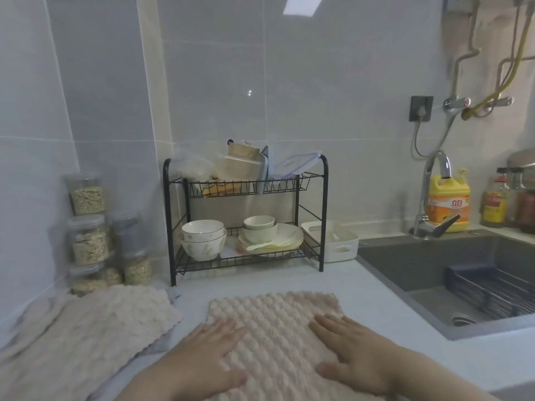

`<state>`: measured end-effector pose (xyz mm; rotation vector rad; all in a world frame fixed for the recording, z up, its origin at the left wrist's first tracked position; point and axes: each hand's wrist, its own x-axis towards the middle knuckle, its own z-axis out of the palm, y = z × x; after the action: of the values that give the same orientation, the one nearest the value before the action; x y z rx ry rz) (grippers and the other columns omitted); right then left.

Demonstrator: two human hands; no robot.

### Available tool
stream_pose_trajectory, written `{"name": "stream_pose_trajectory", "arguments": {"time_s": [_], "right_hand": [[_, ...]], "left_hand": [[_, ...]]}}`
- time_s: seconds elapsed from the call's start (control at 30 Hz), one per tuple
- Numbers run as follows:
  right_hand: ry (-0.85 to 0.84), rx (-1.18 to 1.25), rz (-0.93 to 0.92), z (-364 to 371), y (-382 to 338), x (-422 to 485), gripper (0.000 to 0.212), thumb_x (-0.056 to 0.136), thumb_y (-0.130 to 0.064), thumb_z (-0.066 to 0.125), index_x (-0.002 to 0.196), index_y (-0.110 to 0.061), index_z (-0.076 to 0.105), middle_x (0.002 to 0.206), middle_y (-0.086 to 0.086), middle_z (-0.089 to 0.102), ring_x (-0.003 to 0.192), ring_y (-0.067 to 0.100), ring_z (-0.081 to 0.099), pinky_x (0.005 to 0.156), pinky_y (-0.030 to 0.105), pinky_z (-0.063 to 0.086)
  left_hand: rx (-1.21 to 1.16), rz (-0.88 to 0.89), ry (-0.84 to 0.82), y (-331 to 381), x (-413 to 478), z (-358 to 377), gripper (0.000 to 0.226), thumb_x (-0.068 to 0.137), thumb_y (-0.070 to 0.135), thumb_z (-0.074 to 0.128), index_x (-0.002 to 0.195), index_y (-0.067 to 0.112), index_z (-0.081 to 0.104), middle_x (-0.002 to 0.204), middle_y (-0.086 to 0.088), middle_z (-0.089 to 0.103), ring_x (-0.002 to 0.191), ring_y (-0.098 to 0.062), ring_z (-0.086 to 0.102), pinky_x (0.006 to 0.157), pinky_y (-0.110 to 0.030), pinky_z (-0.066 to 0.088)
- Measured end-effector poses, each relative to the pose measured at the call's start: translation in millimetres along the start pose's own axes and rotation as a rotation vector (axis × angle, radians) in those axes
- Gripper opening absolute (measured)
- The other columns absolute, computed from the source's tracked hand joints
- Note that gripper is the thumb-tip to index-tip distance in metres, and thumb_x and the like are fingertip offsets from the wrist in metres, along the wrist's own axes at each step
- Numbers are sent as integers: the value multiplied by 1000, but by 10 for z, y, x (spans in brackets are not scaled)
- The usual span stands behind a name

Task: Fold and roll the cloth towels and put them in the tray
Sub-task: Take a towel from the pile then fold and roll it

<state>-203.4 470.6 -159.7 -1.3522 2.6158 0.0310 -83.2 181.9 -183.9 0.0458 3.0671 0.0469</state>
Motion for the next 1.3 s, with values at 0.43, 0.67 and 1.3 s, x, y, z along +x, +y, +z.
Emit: {"name": "stream_pose_trajectory", "arguments": {"time_s": [0.43,0.67,1.3], "right_hand": [[714,502,400,-54,330,802,31,94,-43,50,109,-23,68,114,0,58,108,18,55,84,26,40],[472,213,517,-40,436,1284,37,93,-53,40,103,-24,60,107,4,53,104,29,53,82,34,42],[741,696,378,-272,318,792,30,77,6,51,85,-19,65,86,-3,61,74,19,58,60,26,44]], "left_hand": [[-323,-123,109,-276,229,-69,83,66,89,35,138,50,38,147,24,27,140,-5,23,116,-32,19],[-511,-438,528,-469,602,-291,33,99,26,44,128,18,57,128,-1,57,121,-19,50,98,-29,38],[-153,-354,382,-446,664,-761,24,70,-1,48,67,23,45,81,0,54,78,-21,52,61,-33,40]]}}
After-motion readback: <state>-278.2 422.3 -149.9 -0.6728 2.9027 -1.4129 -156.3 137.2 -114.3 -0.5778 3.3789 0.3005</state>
